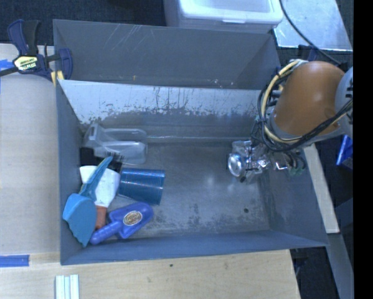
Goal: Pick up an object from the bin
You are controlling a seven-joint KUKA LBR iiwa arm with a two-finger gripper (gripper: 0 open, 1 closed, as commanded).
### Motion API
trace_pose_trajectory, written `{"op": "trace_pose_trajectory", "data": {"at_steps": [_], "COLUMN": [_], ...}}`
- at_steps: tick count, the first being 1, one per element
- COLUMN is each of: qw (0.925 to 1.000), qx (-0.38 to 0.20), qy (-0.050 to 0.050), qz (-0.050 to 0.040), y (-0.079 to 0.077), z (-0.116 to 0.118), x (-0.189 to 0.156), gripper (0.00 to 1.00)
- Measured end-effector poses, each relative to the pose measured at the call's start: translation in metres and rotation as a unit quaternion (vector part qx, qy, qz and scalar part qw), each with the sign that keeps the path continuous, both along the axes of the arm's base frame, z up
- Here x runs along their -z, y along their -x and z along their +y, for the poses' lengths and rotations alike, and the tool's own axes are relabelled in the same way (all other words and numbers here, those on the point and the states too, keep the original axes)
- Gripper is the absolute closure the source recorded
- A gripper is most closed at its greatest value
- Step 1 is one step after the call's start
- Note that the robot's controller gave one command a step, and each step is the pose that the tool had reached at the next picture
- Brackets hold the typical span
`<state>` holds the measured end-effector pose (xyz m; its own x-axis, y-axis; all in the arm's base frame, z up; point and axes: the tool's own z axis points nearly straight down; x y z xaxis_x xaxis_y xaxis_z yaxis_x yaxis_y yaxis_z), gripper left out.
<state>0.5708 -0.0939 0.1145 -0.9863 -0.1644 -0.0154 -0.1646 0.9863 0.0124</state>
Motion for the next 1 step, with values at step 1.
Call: {"op": "trace_pose_trajectory", "data": {"at_steps": [1], "qw": [0.9999], "qx": [0.015], "qy": [0.003], "qz": [-0.0047], "y": [-0.0037], "z": [-0.0087], "x": [-0.0315], "gripper": [1.00]}}
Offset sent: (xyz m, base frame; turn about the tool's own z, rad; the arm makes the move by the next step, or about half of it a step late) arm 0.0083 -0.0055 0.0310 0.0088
